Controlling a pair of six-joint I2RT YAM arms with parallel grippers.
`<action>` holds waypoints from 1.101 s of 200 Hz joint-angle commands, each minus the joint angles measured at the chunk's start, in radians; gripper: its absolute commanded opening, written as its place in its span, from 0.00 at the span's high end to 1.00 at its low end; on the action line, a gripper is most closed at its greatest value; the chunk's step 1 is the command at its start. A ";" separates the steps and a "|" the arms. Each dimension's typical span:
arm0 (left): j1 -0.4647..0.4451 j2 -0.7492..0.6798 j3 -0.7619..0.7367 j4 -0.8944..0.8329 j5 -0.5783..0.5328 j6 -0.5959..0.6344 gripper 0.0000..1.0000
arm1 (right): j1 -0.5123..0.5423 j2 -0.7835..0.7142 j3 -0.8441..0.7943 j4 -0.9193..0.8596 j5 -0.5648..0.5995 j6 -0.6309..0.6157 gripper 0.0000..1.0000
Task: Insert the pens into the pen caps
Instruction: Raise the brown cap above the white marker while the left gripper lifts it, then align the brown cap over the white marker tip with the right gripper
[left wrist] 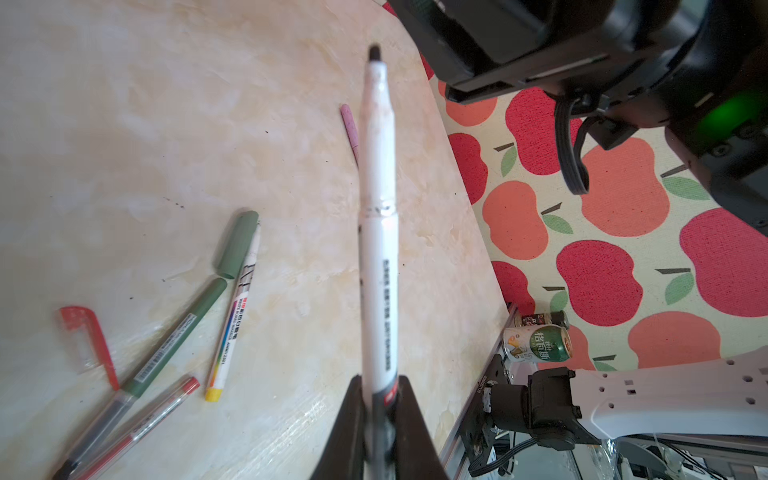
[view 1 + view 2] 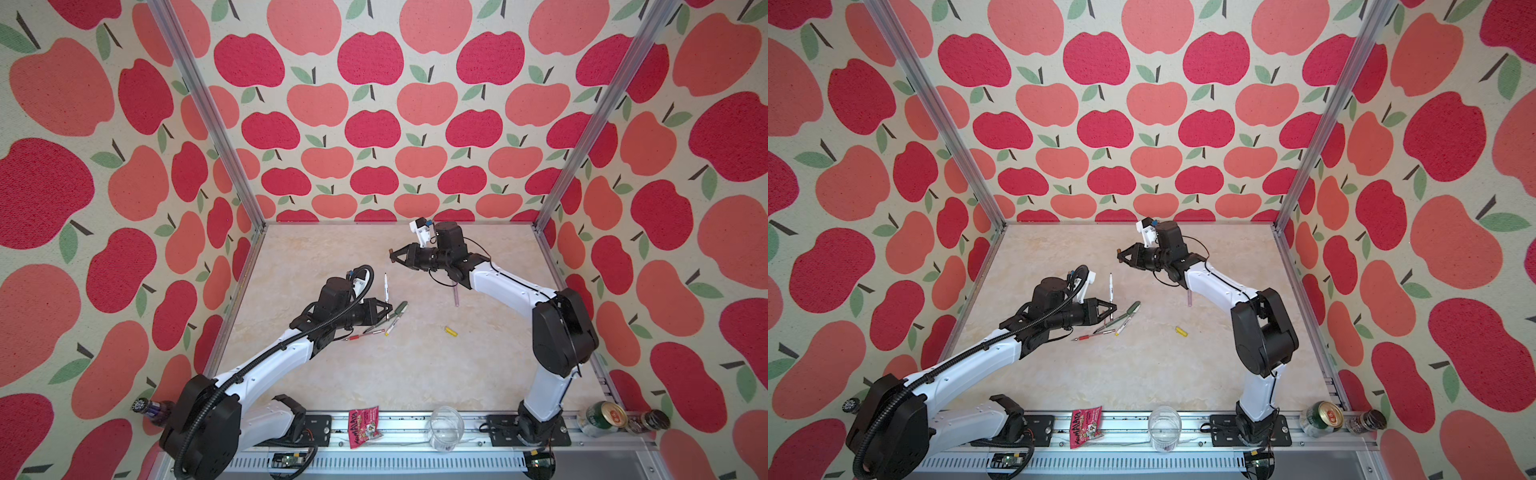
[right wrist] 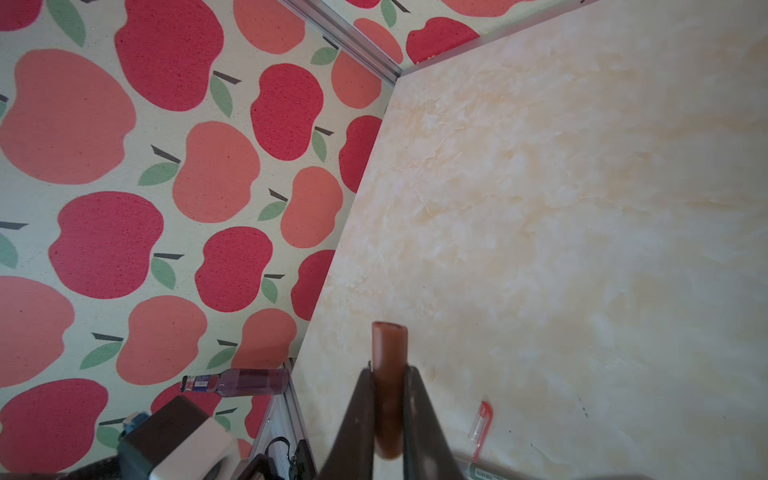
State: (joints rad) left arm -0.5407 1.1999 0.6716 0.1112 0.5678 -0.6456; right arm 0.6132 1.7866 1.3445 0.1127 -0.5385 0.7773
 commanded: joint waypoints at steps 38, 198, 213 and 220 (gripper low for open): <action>-0.008 0.055 0.055 0.146 0.085 -0.009 0.92 | 0.006 -0.113 -0.069 0.071 0.000 0.045 0.91; -0.016 0.056 0.063 0.122 0.035 0.004 0.93 | 0.040 -0.157 -0.102 0.076 -0.011 0.047 0.92; -0.016 0.060 0.062 0.124 0.038 0.001 0.93 | 0.041 -0.166 -0.103 0.072 -0.003 0.038 0.91; -0.015 0.061 0.060 0.124 0.038 0.001 0.93 | 0.040 -0.171 -0.102 0.068 0.001 0.034 0.92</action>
State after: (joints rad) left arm -0.5526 1.2549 0.7120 0.2211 0.6113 -0.6464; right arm 0.6487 1.6711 1.2495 0.1665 -0.5407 0.8207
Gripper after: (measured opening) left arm 0.133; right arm 0.132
